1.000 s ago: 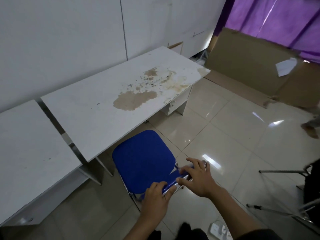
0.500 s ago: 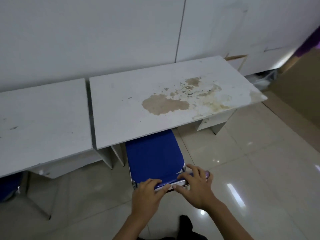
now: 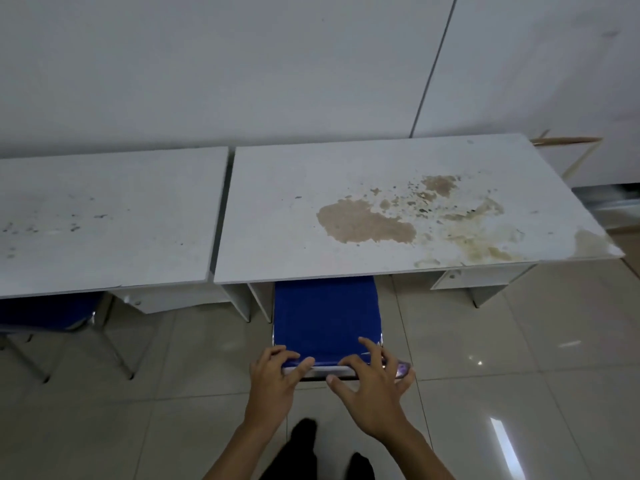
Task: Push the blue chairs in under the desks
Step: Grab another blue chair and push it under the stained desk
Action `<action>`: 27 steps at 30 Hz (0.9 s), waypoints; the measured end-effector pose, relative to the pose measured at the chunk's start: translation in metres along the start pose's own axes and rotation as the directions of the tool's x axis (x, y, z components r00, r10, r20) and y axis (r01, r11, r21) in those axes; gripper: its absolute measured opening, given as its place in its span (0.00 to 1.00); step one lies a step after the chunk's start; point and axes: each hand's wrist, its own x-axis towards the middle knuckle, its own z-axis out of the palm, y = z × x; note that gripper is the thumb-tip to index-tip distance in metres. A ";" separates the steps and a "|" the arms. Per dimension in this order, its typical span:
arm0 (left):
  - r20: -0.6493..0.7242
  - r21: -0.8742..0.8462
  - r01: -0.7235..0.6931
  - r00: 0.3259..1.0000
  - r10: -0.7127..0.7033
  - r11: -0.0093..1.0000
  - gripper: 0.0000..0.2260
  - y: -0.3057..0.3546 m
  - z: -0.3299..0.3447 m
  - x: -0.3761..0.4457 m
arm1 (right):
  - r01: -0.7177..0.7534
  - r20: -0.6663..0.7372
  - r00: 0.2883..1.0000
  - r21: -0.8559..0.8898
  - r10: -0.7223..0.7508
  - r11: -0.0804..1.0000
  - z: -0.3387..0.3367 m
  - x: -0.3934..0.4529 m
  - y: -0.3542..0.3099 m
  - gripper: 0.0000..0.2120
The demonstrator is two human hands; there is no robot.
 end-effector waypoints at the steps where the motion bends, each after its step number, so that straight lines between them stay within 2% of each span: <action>1: -0.008 -0.004 -0.008 1.000 0.008 1.000 0.27 0.005 0.001 0.007 | 0.004 -0.006 1.000 -0.004 -0.004 1.000 -0.003 0.008 0.001 0.20; 7: -0.019 -0.018 -0.044 0.999 0.044 0.999 0.27 0.021 0.011 0.061 | 0.017 -0.045 0.999 -0.048 -0.019 0.999 -0.025 0.065 -0.004 0.22; 14: -0.065 -0.029 -0.101 0.993 0.099 0.994 0.32 0.040 0.016 0.116 | -0.010 -0.051 0.999 -0.027 0.008 1.000 -0.044 0.119 -0.014 0.21; 17: -0.062 -0.017 -0.107 0.992 0.106 0.994 0.29 0.041 0.017 0.136 | -0.019 -0.067 0.998 -0.022 0.017 1.000 -0.046 0.136 -0.019 0.23; 24: -0.075 0.013 -0.147 0.986 0.147 0.989 0.26 0.044 0.015 0.175 | -0.036 -0.065 0.997 -0.019 0.035 0.999 -0.054 0.170 -0.029 0.18; 27: -0.033 0.005 -0.118 0.992 0.118 0.993 0.27 0.041 0.013 0.174 | -0.038 -0.045 0.998 -0.037 0.037 0.999 -0.052 0.166 -0.031 0.21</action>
